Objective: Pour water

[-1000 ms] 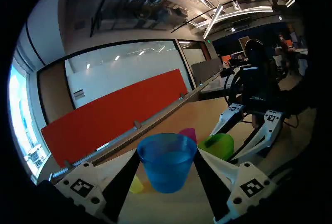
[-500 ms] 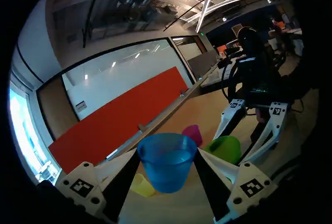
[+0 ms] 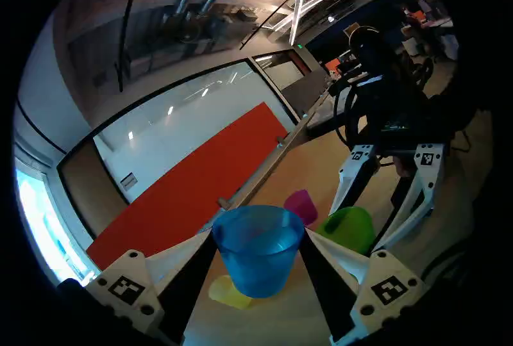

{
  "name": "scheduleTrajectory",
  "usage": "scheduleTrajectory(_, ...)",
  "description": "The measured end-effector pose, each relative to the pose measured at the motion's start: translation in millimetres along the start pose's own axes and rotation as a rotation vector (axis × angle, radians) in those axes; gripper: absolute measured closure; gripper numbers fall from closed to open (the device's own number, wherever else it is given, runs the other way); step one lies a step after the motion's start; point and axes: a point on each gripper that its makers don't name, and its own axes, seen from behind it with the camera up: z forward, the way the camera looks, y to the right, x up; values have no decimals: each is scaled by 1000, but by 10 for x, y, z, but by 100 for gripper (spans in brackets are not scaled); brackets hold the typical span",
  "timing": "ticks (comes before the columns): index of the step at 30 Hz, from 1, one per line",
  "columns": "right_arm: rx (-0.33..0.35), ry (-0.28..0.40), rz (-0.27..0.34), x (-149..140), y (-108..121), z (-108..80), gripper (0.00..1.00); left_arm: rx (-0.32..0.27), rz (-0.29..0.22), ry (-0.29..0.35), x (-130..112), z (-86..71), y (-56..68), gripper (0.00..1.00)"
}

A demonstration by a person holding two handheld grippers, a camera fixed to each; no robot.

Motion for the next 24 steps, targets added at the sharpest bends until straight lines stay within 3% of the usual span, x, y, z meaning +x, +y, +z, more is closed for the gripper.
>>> scheduleTrajectory(24, -14, -4, -10, 2, 46, -8, 9, 12, 166, -16, 40, 38, 28, 14)
